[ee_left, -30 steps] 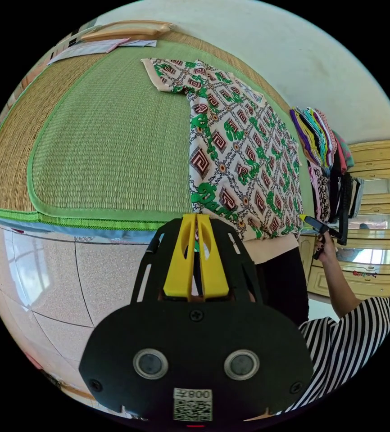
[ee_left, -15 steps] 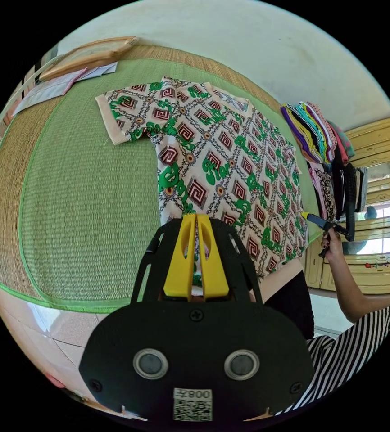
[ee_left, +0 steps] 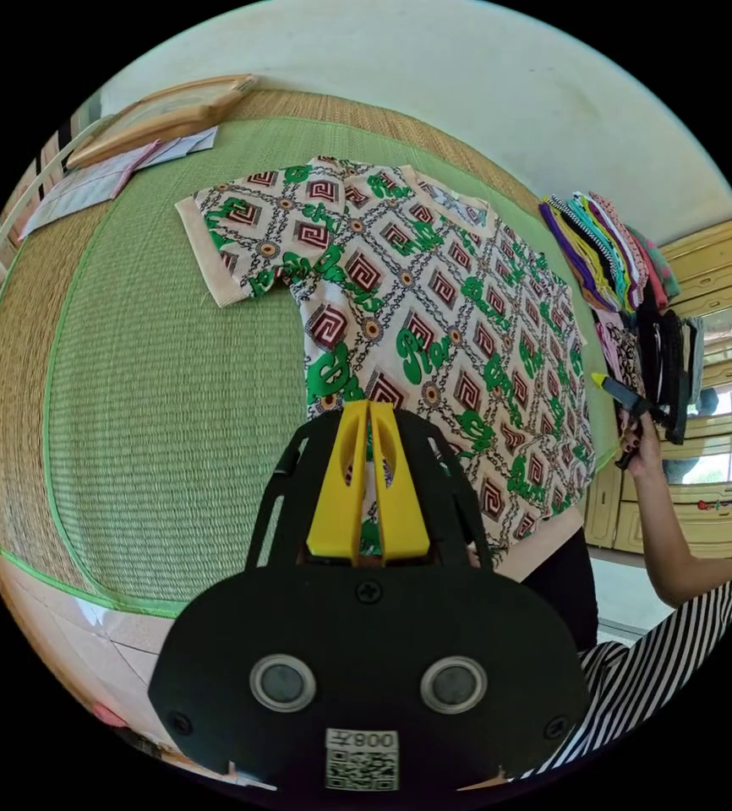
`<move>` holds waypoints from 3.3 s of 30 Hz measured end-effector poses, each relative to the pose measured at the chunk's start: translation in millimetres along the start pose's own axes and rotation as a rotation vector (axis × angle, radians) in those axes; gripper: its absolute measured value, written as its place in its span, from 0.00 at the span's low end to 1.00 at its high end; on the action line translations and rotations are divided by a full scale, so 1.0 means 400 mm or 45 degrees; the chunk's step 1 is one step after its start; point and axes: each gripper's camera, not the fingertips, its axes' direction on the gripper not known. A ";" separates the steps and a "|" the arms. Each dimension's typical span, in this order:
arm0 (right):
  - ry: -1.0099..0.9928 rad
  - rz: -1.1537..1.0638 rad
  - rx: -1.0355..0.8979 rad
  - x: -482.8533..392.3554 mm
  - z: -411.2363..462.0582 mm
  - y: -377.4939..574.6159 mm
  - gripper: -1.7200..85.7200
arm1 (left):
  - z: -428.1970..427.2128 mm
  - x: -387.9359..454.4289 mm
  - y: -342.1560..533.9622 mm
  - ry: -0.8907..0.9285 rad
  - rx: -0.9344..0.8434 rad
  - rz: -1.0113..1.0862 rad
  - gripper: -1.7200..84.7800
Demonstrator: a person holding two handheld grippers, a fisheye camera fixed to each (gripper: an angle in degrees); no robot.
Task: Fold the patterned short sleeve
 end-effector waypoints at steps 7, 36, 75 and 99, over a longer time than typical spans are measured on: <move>-0.042 0.066 -0.071 0.025 0.089 -0.007 0.02 | -0.011 0.069 -0.073 0.064 0.052 -0.049 0.02; 0.128 0.312 0.333 0.045 0.133 0.058 0.09 | 0.208 1.095 -0.896 0.517 -0.041 0.764 0.09; -0.360 0.133 0.580 0.133 0.135 0.037 0.04 | 0.260 1.476 -1.491 0.632 0.210 0.778 0.03; -0.346 -0.339 0.078 -0.011 0.261 -0.180 0.04 | 0.297 1.298 -1.513 0.612 0.089 0.753 0.05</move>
